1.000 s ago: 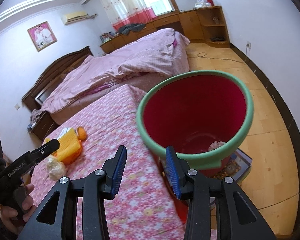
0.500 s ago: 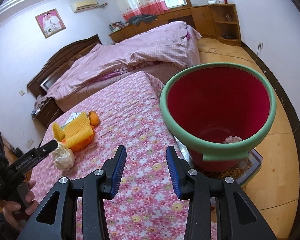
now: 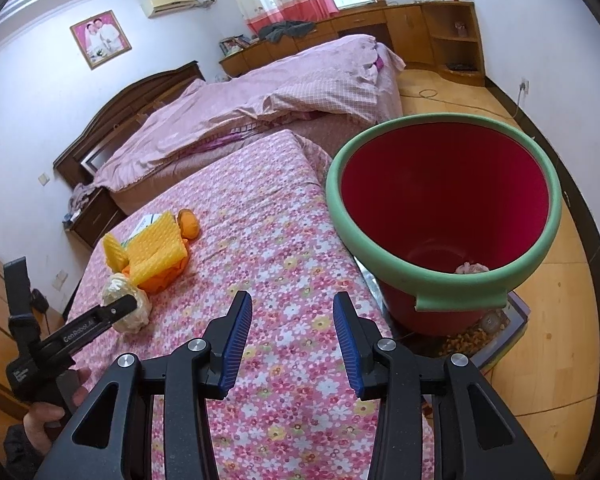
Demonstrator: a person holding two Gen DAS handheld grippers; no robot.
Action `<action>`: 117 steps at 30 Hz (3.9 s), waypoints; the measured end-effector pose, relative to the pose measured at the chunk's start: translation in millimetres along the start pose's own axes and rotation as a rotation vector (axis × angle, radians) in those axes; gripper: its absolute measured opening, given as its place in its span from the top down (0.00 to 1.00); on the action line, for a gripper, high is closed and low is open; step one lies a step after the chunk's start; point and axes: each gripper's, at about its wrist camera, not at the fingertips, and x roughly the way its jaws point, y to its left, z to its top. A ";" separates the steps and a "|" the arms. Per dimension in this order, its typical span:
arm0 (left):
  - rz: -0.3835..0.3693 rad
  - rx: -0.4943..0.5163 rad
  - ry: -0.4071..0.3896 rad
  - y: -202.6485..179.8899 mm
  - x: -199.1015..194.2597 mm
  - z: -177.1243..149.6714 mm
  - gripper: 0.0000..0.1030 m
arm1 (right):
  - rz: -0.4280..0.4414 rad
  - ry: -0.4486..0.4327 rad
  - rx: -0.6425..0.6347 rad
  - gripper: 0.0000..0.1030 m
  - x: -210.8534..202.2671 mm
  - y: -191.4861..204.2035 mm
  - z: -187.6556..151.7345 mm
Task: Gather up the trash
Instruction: 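Grasp another crumpled white paper with the left tool, then grasp a yellow foam net with the right tool while the left tool holds the paper, then drop the yellow foam net and white paper into the red bucket with both tools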
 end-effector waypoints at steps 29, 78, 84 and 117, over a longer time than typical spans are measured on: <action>-0.017 -0.049 -0.110 46.9 -35.8 9.9 0.61 | 0.107 0.071 -0.150 0.40 55.6 84.8 22.0; -0.052 -0.038 -0.120 38.0 -56.9 2.3 0.61 | 0.119 0.044 -0.170 0.74 60.1 86.8 28.7; -0.096 0.021 -0.111 8.7 -58.6 3.9 0.61 | 0.063 -0.006 -0.115 0.74 29.6 53.7 29.0; -0.347 0.422 0.045 -217.7 15.6 7.1 0.61 | -0.149 -0.092 0.188 0.73 -22.0 -122.9 39.5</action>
